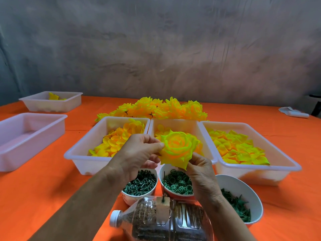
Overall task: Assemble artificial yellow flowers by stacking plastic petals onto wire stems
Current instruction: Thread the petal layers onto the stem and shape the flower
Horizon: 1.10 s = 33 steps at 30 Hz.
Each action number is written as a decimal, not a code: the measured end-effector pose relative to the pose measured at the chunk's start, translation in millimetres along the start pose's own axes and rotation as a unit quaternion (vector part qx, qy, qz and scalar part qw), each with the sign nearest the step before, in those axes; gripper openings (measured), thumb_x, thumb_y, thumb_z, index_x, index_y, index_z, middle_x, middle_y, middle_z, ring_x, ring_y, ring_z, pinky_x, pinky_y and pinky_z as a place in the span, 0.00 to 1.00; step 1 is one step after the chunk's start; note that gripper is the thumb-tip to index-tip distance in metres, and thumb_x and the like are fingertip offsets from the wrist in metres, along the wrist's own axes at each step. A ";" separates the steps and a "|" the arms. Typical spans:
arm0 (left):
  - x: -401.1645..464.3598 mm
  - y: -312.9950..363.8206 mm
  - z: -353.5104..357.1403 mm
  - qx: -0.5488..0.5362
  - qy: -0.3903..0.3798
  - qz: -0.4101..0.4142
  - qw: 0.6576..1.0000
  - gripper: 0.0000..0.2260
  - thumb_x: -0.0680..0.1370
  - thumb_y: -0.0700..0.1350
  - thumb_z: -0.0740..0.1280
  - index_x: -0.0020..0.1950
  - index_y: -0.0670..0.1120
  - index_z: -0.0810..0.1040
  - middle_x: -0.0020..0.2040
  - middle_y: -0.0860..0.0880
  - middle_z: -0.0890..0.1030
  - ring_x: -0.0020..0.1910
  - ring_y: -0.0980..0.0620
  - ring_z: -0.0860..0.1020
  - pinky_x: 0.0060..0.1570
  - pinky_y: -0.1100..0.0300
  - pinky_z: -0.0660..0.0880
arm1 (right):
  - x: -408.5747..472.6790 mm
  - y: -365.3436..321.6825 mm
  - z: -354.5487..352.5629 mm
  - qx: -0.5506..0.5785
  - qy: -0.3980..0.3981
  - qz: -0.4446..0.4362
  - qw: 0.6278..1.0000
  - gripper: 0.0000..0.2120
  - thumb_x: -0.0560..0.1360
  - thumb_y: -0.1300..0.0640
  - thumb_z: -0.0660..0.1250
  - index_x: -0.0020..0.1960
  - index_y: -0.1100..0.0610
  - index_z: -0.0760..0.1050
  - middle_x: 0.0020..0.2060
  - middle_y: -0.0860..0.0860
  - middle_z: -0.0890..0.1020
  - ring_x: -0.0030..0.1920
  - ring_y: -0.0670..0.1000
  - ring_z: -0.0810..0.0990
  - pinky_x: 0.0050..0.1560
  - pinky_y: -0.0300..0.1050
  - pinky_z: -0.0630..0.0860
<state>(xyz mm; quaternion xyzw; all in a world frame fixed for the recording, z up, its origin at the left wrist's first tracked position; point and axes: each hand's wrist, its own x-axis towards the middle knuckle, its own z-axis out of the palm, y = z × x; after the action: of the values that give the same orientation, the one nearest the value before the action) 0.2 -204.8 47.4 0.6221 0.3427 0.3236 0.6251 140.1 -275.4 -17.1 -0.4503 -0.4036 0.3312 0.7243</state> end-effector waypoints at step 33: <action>-2.7 -1.9 1.4 0.210 0.126 0.138 0.960 0.08 0.76 0.38 0.67 0.40 0.49 0.77 0.28 0.50 0.77 0.27 0.53 0.74 0.32 0.61 0.69 | -4.0 -0.8 3.2 -0.061 -0.017 -0.001 0.998 0.05 0.68 0.64 0.72 0.37 0.56 0.84 0.36 0.58 0.84 0.38 0.52 0.79 0.42 0.40 0.77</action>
<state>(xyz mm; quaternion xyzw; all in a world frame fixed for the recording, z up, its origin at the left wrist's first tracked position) -0.2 -207.9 45.5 0.7349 0.3894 0.4031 0.3818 135.5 -277.8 -16.6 -0.4878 -0.4355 0.3129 0.6889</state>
